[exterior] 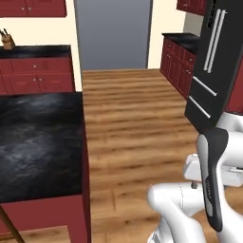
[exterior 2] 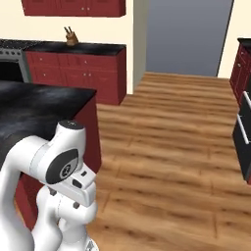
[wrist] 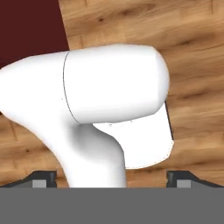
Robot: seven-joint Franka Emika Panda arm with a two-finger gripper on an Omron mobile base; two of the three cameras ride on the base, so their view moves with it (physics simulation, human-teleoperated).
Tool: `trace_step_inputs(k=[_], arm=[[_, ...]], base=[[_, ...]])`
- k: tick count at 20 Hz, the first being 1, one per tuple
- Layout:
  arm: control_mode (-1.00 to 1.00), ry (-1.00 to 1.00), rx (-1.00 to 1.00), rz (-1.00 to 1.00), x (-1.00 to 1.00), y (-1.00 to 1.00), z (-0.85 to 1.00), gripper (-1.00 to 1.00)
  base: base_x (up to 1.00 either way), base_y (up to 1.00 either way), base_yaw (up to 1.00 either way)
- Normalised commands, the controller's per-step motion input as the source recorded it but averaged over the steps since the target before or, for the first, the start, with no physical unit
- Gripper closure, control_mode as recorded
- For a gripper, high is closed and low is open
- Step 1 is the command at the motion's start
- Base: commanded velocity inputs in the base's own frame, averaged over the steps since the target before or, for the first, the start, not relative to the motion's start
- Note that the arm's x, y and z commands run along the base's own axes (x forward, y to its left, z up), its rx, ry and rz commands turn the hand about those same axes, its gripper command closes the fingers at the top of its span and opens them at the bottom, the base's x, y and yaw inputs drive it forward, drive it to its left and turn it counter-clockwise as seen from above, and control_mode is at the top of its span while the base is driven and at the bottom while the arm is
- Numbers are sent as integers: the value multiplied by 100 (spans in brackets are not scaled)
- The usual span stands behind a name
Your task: Take the fork and place it on the left side of the plate. Then take the spoon and place it on the right side of the plate. Make sure they're directly next to the plate.
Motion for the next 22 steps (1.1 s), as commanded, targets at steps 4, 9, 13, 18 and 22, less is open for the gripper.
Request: trace_step_inputs(k=[4,9,13,18,22], arm=[[100,0,0,0,0,0,0,-100],[100,0,0,0,0,0,0,-100],[100,0,0,0,0,0,0,-100],[100,0,0,0,0,0,0,-100],[100,0,0,0,0,0,0,-100]], base=[[100,-17,17],[100,-38,9],[100,-66,0],[100,-65,0],[100,-44,2]])
